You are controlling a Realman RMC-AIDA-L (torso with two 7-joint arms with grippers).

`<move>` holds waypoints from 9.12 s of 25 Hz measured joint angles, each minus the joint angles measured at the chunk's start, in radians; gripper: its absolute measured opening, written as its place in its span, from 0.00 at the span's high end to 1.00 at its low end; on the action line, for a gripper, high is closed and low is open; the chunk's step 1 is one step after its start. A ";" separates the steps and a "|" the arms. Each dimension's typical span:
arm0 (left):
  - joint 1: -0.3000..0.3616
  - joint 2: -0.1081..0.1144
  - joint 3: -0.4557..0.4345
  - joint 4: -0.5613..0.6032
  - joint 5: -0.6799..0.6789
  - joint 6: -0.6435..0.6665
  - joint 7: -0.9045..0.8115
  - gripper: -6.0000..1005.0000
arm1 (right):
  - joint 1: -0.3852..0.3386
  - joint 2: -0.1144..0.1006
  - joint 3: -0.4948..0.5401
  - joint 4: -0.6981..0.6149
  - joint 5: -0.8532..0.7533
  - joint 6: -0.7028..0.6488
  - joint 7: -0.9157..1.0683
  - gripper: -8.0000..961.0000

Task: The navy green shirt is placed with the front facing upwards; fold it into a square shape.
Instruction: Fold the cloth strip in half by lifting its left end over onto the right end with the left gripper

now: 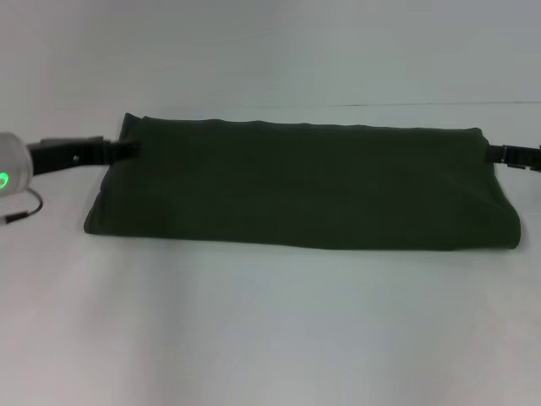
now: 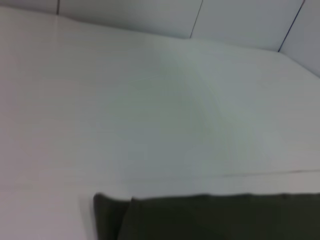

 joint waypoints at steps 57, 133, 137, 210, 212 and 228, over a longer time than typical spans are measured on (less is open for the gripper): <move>0.096 -0.007 0.027 -0.080 0.072 -0.049 0.085 0.64 | -0.013 0.013 0.006 0.009 -0.039 0.002 0.017 0.30; 0.136 0.001 -0.001 0.002 0.098 0.045 0.070 0.96 | -0.072 0.032 0.098 0.006 -0.186 -0.014 0.022 0.99; 0.138 0.002 -0.021 0.006 0.099 0.046 0.073 0.95 | -0.075 0.033 0.102 0.006 -0.185 -0.014 0.022 0.99; 0.033 0.114 -0.227 -0.153 0.157 0.342 -0.535 0.12 | 0.066 0.008 0.132 -0.145 -0.056 -0.209 -0.072 0.05; 0.033 0.114 -0.225 -0.157 0.159 0.332 -0.535 0.12 | 0.065 0.008 0.133 -0.145 -0.056 -0.209 -0.072 0.05; 0.021 0.113 -0.217 -0.201 0.160 0.275 -0.526 0.12 | 0.063 0.010 0.136 -0.145 -0.056 -0.208 -0.072 0.05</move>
